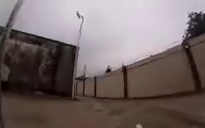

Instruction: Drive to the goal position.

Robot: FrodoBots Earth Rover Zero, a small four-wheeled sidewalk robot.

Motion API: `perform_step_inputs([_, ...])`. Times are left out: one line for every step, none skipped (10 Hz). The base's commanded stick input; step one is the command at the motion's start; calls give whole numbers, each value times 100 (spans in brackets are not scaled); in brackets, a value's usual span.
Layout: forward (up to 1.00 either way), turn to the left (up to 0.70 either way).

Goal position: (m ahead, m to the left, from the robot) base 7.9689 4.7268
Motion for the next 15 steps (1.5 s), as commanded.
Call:
perform_step_inputs([84, 3])
perform_step_inputs([84, 3])
perform_step_inputs([84, 3])
perform_step_inputs([84, 3])
perform_step_inputs([84, 3])
perform_step_inputs([84, 3])
perform_step_inputs([84, 3])
perform_step_inputs([84, 3])
perform_step_inputs([84, 3])
perform_step_inputs([84, 3])
perform_step_inputs([84, 3])
perform_step_inputs([84, 3])
perform_step_inputs([84, 3])
perform_step_inputs([84, 3])
perform_step_inputs([84, 3])
